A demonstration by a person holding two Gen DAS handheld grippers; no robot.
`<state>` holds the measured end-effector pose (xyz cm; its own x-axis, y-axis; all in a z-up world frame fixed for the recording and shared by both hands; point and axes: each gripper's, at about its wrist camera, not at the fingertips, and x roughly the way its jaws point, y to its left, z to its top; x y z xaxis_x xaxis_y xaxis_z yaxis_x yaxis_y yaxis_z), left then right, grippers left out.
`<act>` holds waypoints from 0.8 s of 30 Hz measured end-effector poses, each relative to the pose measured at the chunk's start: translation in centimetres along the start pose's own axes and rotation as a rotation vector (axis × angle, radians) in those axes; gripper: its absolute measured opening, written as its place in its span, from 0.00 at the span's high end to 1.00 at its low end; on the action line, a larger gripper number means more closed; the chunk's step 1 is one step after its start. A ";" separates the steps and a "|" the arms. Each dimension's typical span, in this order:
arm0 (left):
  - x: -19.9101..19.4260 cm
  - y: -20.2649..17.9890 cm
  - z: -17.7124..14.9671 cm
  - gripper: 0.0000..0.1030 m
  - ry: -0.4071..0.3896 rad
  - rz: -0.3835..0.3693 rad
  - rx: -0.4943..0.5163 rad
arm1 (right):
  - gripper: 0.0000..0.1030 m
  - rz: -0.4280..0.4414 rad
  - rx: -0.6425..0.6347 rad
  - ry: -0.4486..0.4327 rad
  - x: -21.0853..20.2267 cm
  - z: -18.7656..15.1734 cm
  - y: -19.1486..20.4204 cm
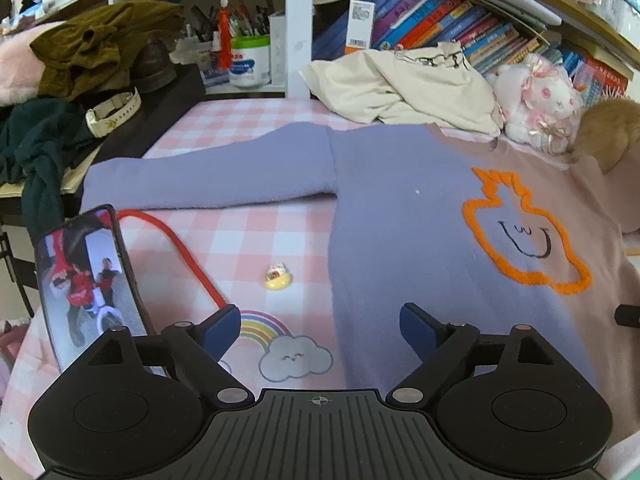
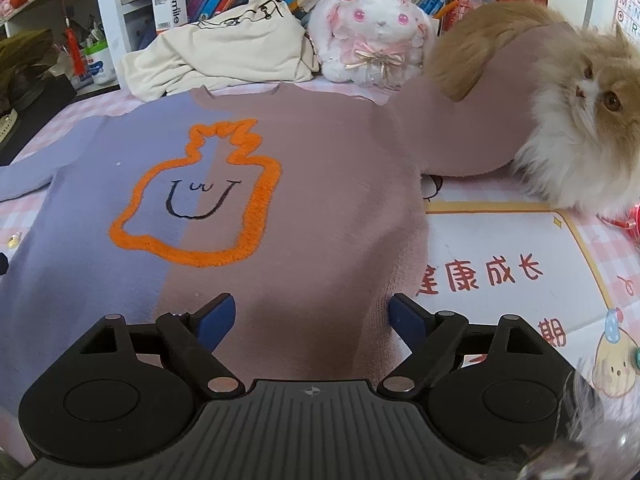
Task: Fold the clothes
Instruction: 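Move the open left gripper to the cuff of the lavender sleeve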
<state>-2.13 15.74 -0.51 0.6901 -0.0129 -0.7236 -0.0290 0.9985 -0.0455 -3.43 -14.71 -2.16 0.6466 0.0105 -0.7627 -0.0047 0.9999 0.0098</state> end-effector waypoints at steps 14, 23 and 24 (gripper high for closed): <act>-1.4 3.4 1.9 0.13 -0.055 0.029 -0.069 | 0.17 0.021 -0.023 -0.019 0.3 0.1 1.7; -2.3 7.7 4.6 0.13 -0.093 0.060 -0.149 | 0.17 0.060 -0.049 -0.003 0.2 -0.5 2.8; -2.5 8.4 4.8 0.13 -0.097 0.067 -0.154 | 0.17 0.060 -0.049 0.000 0.2 -0.6 2.7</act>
<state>-0.58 24.37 4.22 0.7493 0.0662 -0.6590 -0.1824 0.9771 -0.1092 -3.75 -11.98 -2.67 0.6444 0.0702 -0.7615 -0.0804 0.9965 0.0238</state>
